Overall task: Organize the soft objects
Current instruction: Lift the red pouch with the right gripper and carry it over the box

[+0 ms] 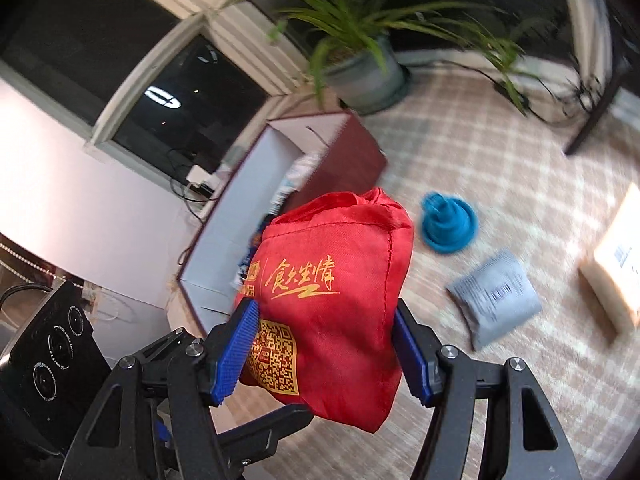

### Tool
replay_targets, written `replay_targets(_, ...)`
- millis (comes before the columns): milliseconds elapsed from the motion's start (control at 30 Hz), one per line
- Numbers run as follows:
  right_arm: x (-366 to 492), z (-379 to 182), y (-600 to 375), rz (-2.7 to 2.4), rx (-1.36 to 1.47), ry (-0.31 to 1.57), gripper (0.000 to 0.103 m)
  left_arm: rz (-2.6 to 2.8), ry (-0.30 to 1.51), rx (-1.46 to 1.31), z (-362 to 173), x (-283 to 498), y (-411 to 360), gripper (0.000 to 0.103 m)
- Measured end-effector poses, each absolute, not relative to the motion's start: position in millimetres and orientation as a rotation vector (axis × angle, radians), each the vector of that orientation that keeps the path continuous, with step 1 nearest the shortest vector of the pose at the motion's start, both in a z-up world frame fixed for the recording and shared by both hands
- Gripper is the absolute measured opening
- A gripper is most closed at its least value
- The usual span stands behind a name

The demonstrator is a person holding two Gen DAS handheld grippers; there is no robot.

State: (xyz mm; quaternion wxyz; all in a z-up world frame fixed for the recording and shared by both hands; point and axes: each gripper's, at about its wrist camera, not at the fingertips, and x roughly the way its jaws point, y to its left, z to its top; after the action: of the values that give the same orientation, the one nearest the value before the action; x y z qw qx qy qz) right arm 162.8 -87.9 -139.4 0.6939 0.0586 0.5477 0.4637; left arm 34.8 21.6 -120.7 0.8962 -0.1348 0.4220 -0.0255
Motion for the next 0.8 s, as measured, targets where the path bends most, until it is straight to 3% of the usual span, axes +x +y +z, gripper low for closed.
replay_targets(367, 144, -108, 15, 1.173, 0.001, 1.149, 0.062, 0.063, 0.814, -0.3, -92, 8, 93, 0.062)
replay_targets(800, 135, -128, 95, 1.238, -0.09, 1.182, 0.062, 0.187, 0.834, -0.366, -107, -5, 164, 0.062)
